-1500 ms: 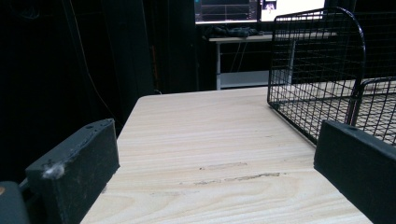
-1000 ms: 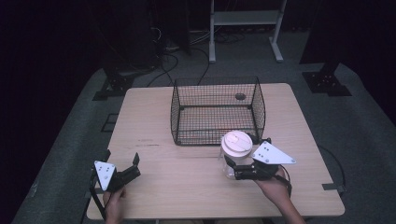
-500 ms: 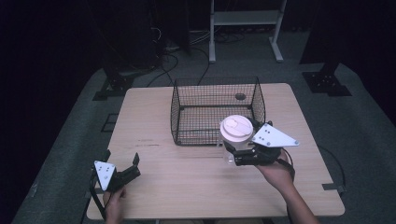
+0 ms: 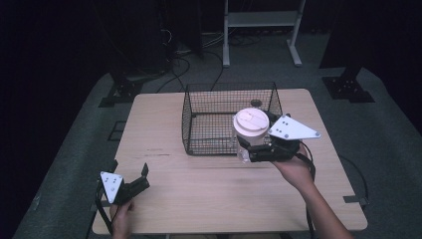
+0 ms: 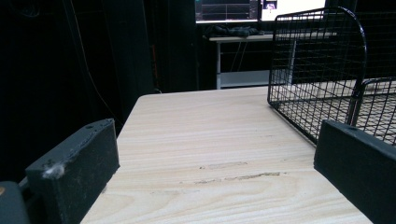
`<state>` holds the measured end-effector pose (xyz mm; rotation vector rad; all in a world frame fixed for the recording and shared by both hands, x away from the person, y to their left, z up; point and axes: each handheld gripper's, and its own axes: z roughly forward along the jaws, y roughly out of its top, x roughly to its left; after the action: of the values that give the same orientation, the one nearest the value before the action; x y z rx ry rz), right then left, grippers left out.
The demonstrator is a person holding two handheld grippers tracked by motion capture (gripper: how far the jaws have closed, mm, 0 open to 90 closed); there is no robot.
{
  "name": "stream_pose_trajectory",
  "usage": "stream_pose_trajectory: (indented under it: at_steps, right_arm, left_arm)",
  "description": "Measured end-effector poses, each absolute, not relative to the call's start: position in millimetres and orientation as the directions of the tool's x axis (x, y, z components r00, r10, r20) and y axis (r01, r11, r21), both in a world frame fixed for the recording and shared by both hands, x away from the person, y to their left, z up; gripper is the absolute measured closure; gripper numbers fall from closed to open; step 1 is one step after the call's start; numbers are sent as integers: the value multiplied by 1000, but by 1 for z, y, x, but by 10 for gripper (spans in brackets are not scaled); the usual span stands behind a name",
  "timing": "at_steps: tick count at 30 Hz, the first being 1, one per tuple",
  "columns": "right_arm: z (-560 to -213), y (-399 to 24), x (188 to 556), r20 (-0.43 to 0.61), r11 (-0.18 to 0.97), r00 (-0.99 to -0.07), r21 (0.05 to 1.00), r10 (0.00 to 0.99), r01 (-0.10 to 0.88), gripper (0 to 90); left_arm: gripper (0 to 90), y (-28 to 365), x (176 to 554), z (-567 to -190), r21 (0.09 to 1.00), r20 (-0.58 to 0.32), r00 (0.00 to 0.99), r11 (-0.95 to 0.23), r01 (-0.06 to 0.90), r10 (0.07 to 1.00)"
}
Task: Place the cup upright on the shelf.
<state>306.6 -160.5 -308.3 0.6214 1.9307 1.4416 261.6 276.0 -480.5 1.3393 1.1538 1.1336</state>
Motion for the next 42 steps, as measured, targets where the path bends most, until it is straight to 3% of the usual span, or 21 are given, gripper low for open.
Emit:
stream_pose_trajectory:
  at_steps: [42]
  right_arm:
    - [-257,-123,382,-194,260,-662,966,724,0,45]
  left_arm:
    - [0,276,261,-480,997,43,112,-50,58,993]
